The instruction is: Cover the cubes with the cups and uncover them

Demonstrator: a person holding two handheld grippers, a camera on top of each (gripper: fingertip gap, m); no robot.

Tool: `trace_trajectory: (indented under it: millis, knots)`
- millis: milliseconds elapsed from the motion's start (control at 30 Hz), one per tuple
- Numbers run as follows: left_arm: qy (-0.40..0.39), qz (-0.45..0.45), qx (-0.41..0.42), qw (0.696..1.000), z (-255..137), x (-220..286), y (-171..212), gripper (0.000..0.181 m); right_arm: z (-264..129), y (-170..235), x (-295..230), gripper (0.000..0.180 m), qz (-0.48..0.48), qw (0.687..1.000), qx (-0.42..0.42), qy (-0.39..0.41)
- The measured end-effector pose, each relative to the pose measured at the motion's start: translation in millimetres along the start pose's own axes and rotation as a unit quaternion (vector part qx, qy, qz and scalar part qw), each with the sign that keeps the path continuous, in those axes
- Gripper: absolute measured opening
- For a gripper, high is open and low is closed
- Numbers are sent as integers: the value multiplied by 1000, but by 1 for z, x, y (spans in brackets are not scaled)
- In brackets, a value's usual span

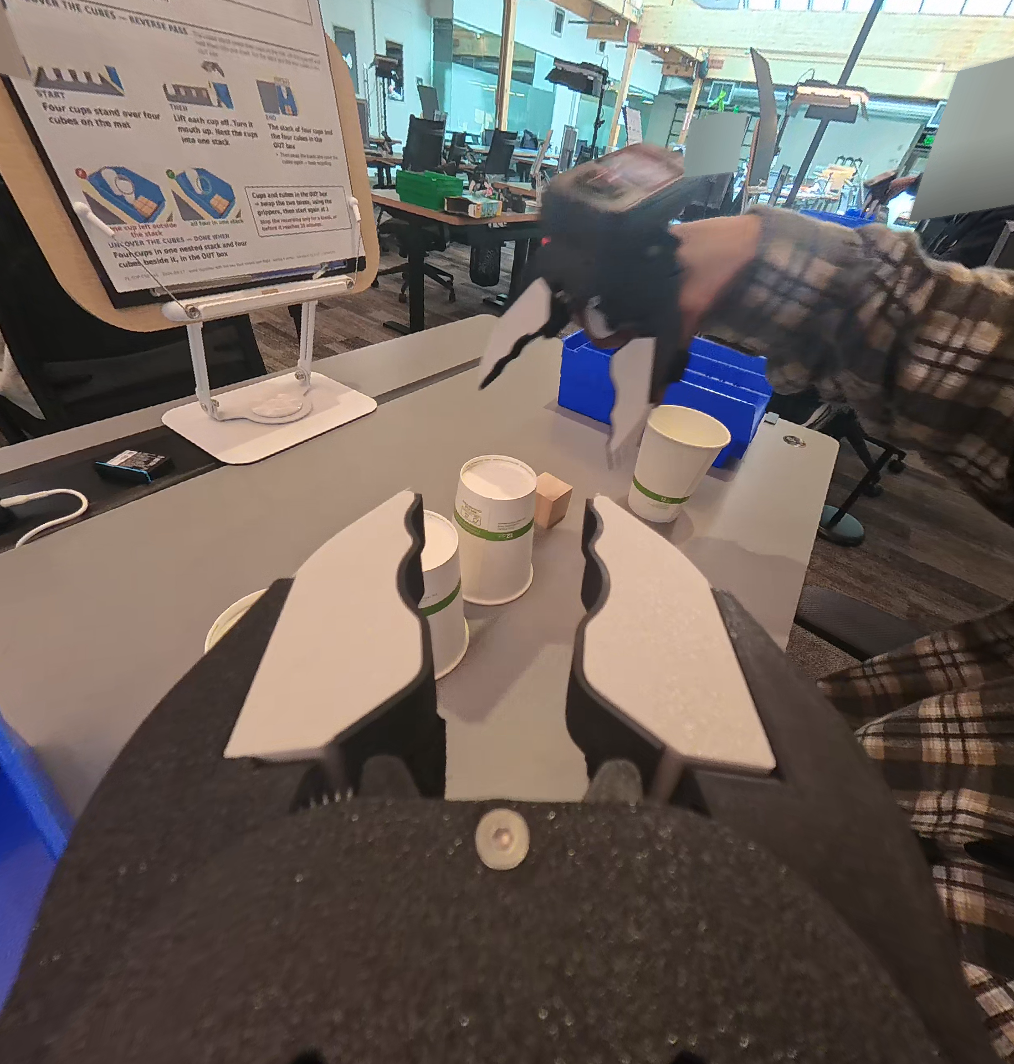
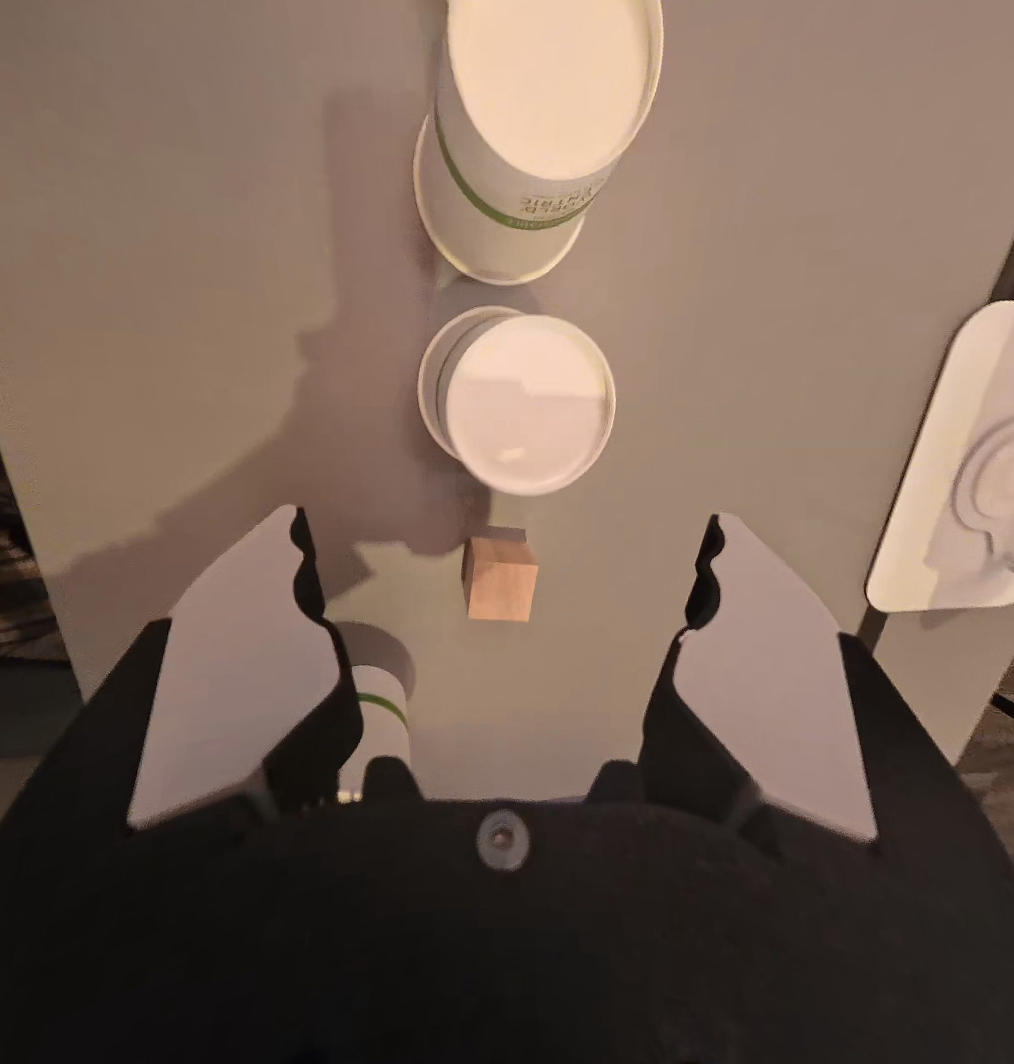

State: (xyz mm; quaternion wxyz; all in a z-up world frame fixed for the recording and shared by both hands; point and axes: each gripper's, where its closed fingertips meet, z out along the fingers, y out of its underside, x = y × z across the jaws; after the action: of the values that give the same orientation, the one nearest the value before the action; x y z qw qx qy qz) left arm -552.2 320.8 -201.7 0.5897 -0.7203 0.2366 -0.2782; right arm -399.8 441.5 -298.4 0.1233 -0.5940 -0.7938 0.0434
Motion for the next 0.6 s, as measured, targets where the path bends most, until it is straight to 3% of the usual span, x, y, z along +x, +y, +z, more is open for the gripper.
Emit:
trace_trajectory:
  millis: [33,300,600]
  knots:
    - [0,-1,-1,1000,0,-1,0,52,7,-3,2,123,-2,1000,-9,-14]
    - [1,-6,-4,1000,3,-5,3,51,58,-11,5,114,-13,993,-88,-80]
    - [18,-15,-3,1000,7,0,5,51,83,-4,-2,96,21,985,-125,-121]
